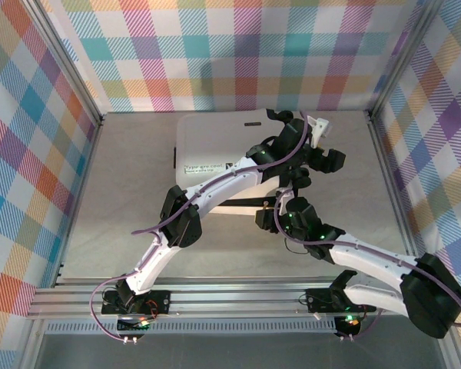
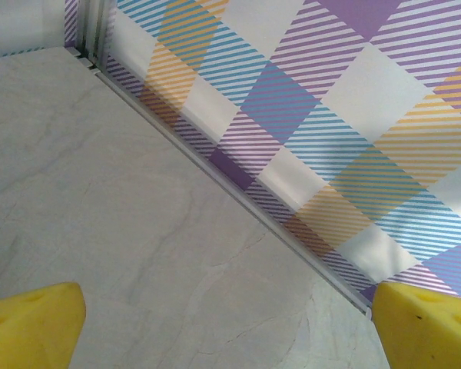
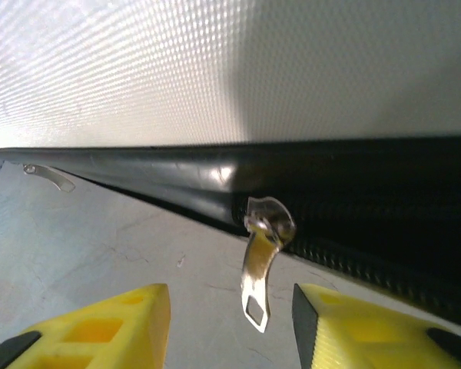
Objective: Pack the luggage
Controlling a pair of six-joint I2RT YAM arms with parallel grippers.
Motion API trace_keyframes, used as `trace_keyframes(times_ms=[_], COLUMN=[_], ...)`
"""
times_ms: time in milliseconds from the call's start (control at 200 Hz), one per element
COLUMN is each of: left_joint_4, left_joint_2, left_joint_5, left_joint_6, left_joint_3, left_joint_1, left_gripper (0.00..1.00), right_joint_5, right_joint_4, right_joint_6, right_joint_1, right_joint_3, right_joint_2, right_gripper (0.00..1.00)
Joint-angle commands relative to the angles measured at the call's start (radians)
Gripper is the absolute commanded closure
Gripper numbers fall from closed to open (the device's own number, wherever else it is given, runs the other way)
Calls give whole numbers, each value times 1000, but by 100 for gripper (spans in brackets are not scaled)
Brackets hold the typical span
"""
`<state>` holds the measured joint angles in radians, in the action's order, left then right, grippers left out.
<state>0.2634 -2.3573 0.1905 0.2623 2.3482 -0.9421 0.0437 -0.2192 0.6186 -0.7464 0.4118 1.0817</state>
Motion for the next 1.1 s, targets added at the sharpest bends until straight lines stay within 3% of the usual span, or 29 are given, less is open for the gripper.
trace_keyframes(times_ms=[0, 60, 175, 240, 455, 640, 725, 920, 1100], left_joint_4=[7, 7, 7, -5, -96, -88, -32, 180, 171], left_joint_2=[11, 12, 12, 9, -21, -67, -72, -37, 3], left_joint_5=[0, 0, 0, -2, 38, 9, -55, -316, -358], left_joint_6=[-7, -8, -8, -2, 53, 45, 34, 66, 70], left_joint_3=[36, 36, 34, 34, 44, 77, 80, 31, -81], left_joint_1=[-4, -4, -4, -4, -6, -12, -13, -12, -9], left_gripper=[5, 5, 5, 5, 5, 5, 9, 13, 16], right_joint_5=[-6, 4, 35, 47, 42, 95, 187, 457, 548], right_joint_4=[-72, -66, -50, -33, -8, 64, 153, 418, 557], right_joint_6=[23, 32, 47, 38, -31, -121, -131, -92, -63], right_joint_1=[4, 4, 6, 6, 6, 1, 1, 1, 2], right_joint_3=[27, 31, 26, 18, -7, -11, -7, 19, 61], right_joint_2=[25, 31, 18, 0, -29, -41, -86, -235, -243], right_gripper=[57, 63, 91, 100, 100, 100, 100, 100, 100])
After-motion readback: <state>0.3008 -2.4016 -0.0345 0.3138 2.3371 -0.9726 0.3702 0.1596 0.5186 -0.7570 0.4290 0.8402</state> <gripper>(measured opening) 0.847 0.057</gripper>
